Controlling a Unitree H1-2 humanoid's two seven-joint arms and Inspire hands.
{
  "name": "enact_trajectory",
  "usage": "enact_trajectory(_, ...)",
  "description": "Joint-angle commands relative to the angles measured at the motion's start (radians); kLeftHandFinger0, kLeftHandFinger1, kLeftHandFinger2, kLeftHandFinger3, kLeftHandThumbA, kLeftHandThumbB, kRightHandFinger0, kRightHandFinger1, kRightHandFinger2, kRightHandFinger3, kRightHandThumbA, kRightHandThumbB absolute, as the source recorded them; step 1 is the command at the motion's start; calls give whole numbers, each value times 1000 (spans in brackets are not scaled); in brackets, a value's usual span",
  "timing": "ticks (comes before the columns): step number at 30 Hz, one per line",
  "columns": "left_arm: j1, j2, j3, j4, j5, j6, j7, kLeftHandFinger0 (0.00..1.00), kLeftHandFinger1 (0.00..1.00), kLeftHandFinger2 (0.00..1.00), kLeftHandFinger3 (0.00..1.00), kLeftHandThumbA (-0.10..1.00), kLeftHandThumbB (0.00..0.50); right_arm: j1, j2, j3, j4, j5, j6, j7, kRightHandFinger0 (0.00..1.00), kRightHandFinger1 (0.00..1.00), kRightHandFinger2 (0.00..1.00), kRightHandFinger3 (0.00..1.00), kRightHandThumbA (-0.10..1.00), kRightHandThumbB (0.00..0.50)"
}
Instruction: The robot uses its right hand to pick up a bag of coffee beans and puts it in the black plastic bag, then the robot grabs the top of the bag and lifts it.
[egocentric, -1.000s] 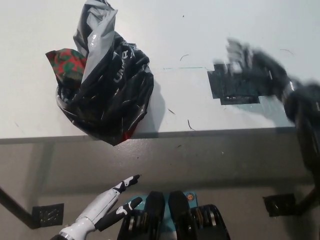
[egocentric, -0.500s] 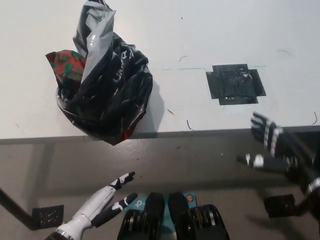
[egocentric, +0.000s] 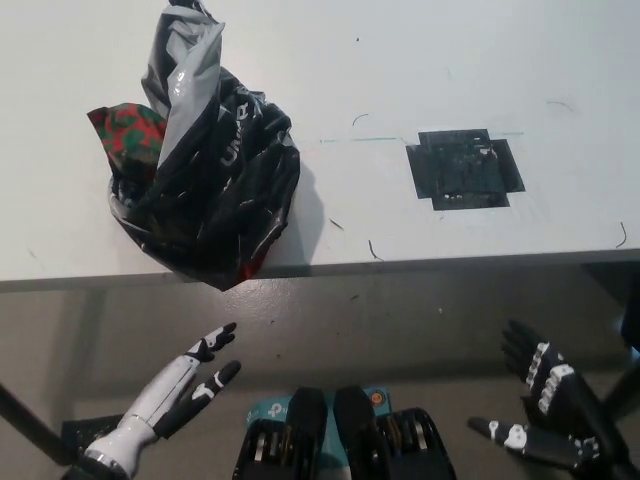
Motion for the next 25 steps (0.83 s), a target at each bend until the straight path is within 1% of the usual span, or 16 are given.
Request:
enact_trajectory(1, 89, 13, 60, -40, -90, -73, 35, 1000, 1000, 1000, 1000, 1000, 242, 78, 62, 21, 114, -26, -426, -47, 1000, 1000, 1000, 1000, 1000, 127)
enact_trajectory(2, 105, 15, 60, -40, -92, -79, 33, 1000, 1000, 1000, 1000, 1000, 238, 92, 65, 24, 112, -10, -419, -35, 1000, 1000, 1000, 1000, 1000, 119)
enact_trajectory(4, 126, 16, 60, -39, -91, -89, 34, 1000, 1000, 1000, 1000, 1000, 242, 114, 66, 30, 109, -19, -407, -37, 1000, 1000, 1000, 1000, 1000, 147)
enact_trajectory(5, 140, 15, 57, -41, -89, -89, 31, 1000, 1000, 1000, 1000, 1000, 245, 127, 70, 26, 124, -14, -419, -41, 1000, 1000, 1000, 1000, 1000, 160)
enact_trajectory(7, 156, 15, 54, -47, -87, -87, 28, 1000, 1000, 1000, 1000, 1000, 249, 146, 69, 25, 133, -11, -431, -38, 1000, 1000, 1000, 1000, 1000, 151)
enact_trajectory(8, 164, 14, 53, -49, -85, -88, 27, 1000, 1000, 1000, 1000, 1000, 250, 155, 67, 27, 134, -12, -433, -36, 1000, 1000, 1000, 1000, 1000, 163)
enact_trajectory(12, 198, 9, 53, -53, -89, -94, 23, 1000, 1000, 1000, 1000, 1000, 256, 187, 65, 35, 139, -16, -450, -36, 1000, 1000, 1000, 1000, 1000, 178)
enact_trajectory(13, 202, 9, 53, -51, -96, -94, 17, 1000, 1000, 1000, 1000, 1000, 255, 180, 65, 38, 140, -27, -458, -44, 1000, 1000, 1000, 1000, 1000, 162)
enact_trajectory(14, 203, 8, 53, -51, -95, -95, 17, 1000, 1000, 1000, 1000, 1000, 254, 173, 65, 39, 140, -29, -456, -47, 1000, 1000, 1000, 1000, 1000, 166)
enact_trajectory(15, 203, 7, 53, -49, -91, -95, 19, 1000, 1000, 1000, 1000, 1000, 253, 158, 72, 37, 140, -36, -449, -63, 1000, 1000, 1000, 1000, 1000, 187)
enact_trajectory(18, 209, 1, 53, -51, -90, -90, 20, 1000, 1000, 1000, 1000, 1000, 257, 136, 73, 40, 150, -37, -447, -74, 1000, 1000, 1000, 1000, 1000, 204)
enact_trajectory(19, 209, 1, 54, -51, -89, -91, 21, 1000, 1000, 1000, 1000, 1000, 260, 131, 74, 42, 156, -36, -451, -75, 1000, 1000, 1000, 1000, 1000, 192)
enact_trajectory(20, 214, -2, 56, -48, -92, -95, 23, 1000, 1000, 1000, 1000, 1000, 258, 127, 66, 50, 172, -25, -454, -61, 1000, 1000, 1000, 1000, 1000, 154)
enact_trajectory(21, 216, -2, 58, -46, -97, -97, 21, 1000, 1000, 1000, 1000, 1000, 259, 130, 62, 61, 185, -15, -462, -47, 1000, 1000, 1000, 1000, 1000, 135)
enact_trajectory(22, 214, 1, 60, -47, -98, -96, 21, 1000, 1000, 1000, 1000, 1000, 259, 129, 61, 67, 193, -10, -471, -43, 1000, 1000, 1000, 1000, 1000, 129)
enact_trajectory(25, 205, 4, 62, -48, -97, -91, 19, 1000, 1000, 1000, 1000, 1000, 256, 124, 55, 74, 210, -10, -476, -46, 1000, 1000, 1000, 1000, 1000, 152)
